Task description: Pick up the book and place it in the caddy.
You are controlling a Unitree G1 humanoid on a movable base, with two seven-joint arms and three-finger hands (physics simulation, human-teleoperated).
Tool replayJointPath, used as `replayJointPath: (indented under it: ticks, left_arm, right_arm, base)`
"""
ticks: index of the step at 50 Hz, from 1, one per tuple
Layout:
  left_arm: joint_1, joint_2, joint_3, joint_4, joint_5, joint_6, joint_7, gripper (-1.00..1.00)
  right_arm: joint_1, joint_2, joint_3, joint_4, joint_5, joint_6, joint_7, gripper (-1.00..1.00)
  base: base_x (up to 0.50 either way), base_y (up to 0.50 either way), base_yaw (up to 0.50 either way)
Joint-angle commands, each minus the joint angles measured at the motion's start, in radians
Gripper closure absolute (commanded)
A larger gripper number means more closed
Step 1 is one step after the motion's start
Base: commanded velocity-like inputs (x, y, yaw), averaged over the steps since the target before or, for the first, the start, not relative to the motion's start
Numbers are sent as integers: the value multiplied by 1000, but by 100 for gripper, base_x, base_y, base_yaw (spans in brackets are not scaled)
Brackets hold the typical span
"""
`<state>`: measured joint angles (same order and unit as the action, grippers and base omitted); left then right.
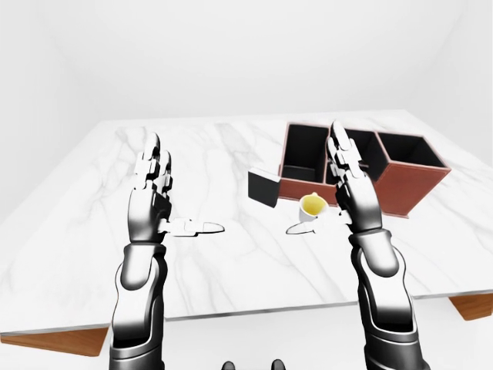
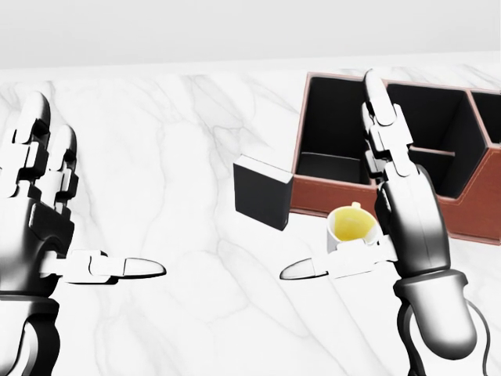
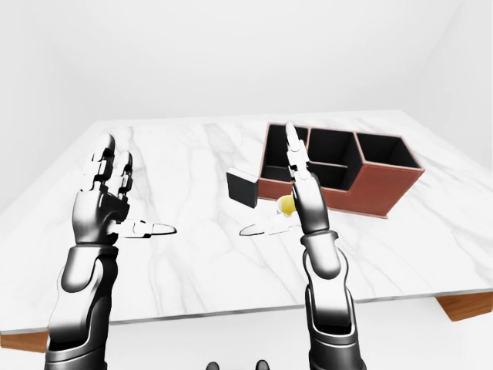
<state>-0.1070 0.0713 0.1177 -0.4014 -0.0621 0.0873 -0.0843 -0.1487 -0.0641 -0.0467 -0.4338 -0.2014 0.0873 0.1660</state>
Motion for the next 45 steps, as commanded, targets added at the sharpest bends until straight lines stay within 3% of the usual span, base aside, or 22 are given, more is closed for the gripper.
replayJointPath:
  ticks: [1,45]
  left_arm:
    - [-1,2,3,8,0,0,-4,-100]
    - [13,-4,-5,10,9,0,-7,-100]
  right_arm:
    - [4,2,3,3,-1,0,0,-100]
    - [20,4,5,21,5,0,1,-100]
  base:
    - [19,-1,0]
    - [19,-1,0]
